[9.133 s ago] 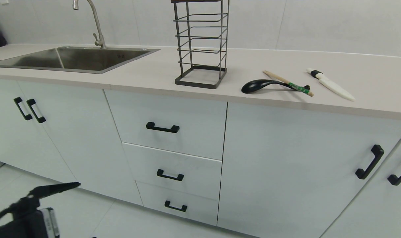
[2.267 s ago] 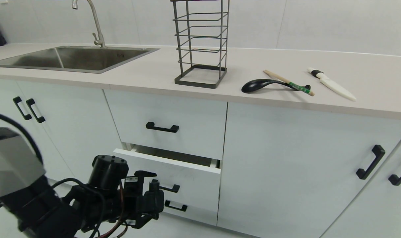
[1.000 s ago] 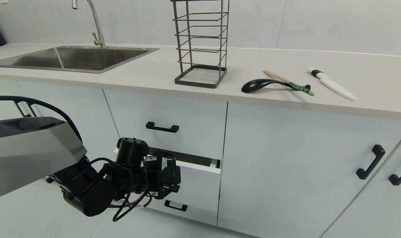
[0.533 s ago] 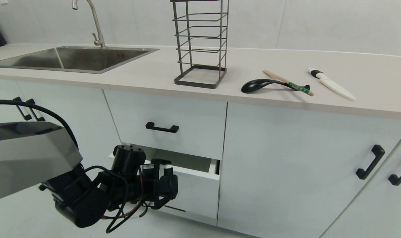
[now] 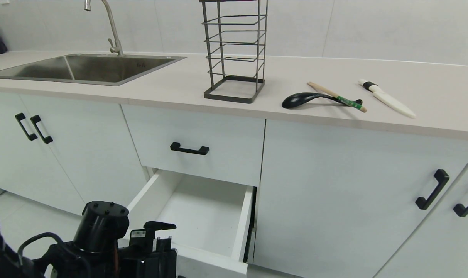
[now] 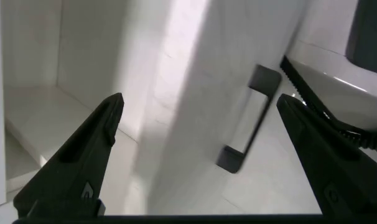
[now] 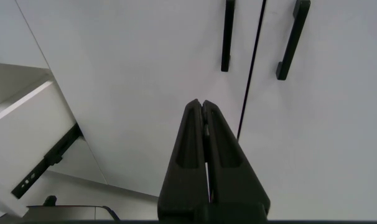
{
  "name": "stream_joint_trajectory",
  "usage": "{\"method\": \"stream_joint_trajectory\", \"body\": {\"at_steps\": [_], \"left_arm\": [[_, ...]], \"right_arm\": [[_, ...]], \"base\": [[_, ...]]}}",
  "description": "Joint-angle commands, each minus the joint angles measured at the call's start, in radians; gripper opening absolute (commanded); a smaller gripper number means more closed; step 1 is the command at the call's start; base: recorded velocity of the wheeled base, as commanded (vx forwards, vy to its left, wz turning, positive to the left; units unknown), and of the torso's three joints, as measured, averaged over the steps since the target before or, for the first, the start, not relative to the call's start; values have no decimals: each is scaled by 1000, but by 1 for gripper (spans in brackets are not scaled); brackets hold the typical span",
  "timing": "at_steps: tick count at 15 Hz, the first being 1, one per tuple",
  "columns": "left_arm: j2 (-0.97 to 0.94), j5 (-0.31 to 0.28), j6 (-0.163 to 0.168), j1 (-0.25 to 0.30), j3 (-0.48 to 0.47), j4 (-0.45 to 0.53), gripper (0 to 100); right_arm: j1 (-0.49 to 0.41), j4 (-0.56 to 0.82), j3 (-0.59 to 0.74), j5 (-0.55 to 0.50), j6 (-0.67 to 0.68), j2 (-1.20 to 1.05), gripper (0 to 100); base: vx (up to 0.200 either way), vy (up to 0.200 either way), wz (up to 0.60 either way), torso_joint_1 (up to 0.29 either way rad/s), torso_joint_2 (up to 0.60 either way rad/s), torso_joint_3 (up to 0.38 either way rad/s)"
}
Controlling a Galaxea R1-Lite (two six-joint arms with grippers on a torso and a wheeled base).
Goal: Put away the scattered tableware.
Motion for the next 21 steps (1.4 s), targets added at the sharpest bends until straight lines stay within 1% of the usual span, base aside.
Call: {"method": "stream_joint_trajectory", "body": {"at_steps": [1,4,5,6,7,8,9,10,11,12,13,14,15,16,17,18,19,20,21], "left_arm": [[-42,0,0,-14,17,-7,100],[-55,0,-4,-25,37,-5,100],[-71,0,-10,-39,51,-5,100],[-131,0,-60,-97,106,-3,100],[-180,0,-132,-154,138,0,100],[-236,0,-215,-211,146,7,100],[-282,3,-280,-251,136,18,100],[-335,9,-356,-269,107,29,100],[-367,9,-395,-270,84,29,100],[-390,8,-422,-270,58,30,100],[-426,6,-494,-270,6,30,100],[-438,5,-563,-260,-34,27,100],[-440,5,-642,-244,-65,20,100],[-441,5,-685,-223,-77,18,100],[-441,5,-685,-223,-77,18,100],[-487,-81,-906,-77,-109,29,100],[-498,-155,-947,-13,-112,20,100],[-499,-224,-950,64,-114,13,100],[-499,-261,-947,118,-114,7,100]], "right_arm": [[0,0,0,1,-1,2,0],[0,0,0,1,0,2,0],[0,0,0,1,0,2,0],[0,0,0,1,0,2,0],[0,0,0,1,0,2,0],[0,0,0,1,0,2,0],[0,0,0,1,0,2,0],[0,0,0,1,0,2,0],[0,0,0,1,0,2,0],[0,0,0,1,-1,2,0],[0,0,0,1,0,2,0],[0,0,0,1,0,2,0],[0,0,0,1,0,2,0],[0,0,0,1,0,2,0],[0,0,0,1,0,2,0],[0,0,0,1,0,2,0],[0,0,0,1,0,2,0],[0,0,0,1,0,2,0],[0,0,0,1,0,2,0]], "base": [[0,0,0,0,0,0],[0,0,0,0,0,0],[0,0,0,0,0,0],[0,0,0,0,0,0],[0,0,0,0,0,0],[0,0,0,0,0,0],[0,0,0,0,0,0],[0,0,0,0,0,0],[0,0,0,0,0,0],[0,0,0,0,0,0],[0,0,0,0,0,0],[0,0,0,0,0,0],[0,0,0,0,0,0],[0,0,0,0,0,0],[0,0,0,0,0,0],[0,0,0,0,0,0],[0,0,0,0,0,0],[0,0,0,0,0,0],[0,0,0,0,0,0]]}}
